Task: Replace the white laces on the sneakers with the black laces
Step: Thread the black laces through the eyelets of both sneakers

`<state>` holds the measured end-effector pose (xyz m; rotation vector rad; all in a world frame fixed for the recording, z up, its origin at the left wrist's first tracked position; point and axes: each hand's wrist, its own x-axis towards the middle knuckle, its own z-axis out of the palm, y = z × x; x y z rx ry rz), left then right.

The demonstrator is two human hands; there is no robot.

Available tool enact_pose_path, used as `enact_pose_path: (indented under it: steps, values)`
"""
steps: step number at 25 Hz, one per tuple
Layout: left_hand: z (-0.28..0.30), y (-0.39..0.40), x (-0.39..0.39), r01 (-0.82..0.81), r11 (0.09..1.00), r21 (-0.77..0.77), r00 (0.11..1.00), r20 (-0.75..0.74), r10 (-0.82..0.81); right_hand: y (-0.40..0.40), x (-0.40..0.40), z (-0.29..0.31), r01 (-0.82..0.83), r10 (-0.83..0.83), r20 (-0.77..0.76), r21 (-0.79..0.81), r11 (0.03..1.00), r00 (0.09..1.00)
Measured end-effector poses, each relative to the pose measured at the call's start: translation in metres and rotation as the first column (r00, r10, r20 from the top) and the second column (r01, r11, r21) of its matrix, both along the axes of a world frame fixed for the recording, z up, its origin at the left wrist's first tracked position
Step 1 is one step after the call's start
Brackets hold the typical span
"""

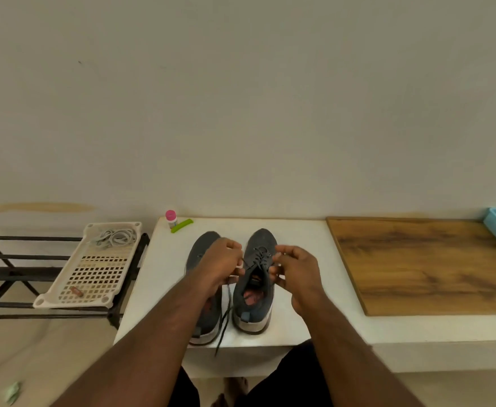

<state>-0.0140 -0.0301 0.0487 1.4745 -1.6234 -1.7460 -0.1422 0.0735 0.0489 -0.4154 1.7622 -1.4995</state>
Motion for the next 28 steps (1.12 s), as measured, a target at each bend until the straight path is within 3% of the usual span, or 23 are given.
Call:
enact_pose_path:
  steps: [3,9,11,13,18,23,28]
  values:
    - [0.035,0.000,0.007,-0.027,0.995,0.091,0.970,-0.240,0.048,-0.007,0.007,0.048,-0.033,0.037,0.030,-0.119,0.992,0.999]
    - [0.106,0.005,0.014,0.003,0.994,0.112,0.889,-0.456,0.048,-0.016,0.011,0.119,-0.120,0.162,0.126,-0.293,0.949,0.979]
    - [0.121,0.004,0.017,0.018,0.993,0.117,0.861,-0.506,0.044,-0.015,0.006,0.132,-0.175,0.201,0.053,-0.317,0.932,0.978]
    - [0.129,0.005,0.018,0.030,0.998,0.057,0.868,-0.497,0.002,-0.014,0.004,0.137,-0.209,0.187,-0.105,-0.276,0.938,0.977]
    - [0.134,0.012,0.008,-0.039,0.957,-0.287,0.938,-0.340,-0.064,-0.027,0.004,0.131,-0.117,0.012,-0.433,-0.217,0.969,0.901]
    - [0.146,0.010,-0.009,-0.074,0.890,-0.450,0.964,-0.262,-0.053,-0.040,0.003,0.130,-0.036,-0.116,-0.497,-0.286,0.958,0.860]
    - [0.159,0.003,-0.022,-0.047,0.898,-0.438,0.955,-0.283,-0.088,-0.047,0.003,0.131,-0.040,-0.144,-0.542,-0.313,0.949,0.828]
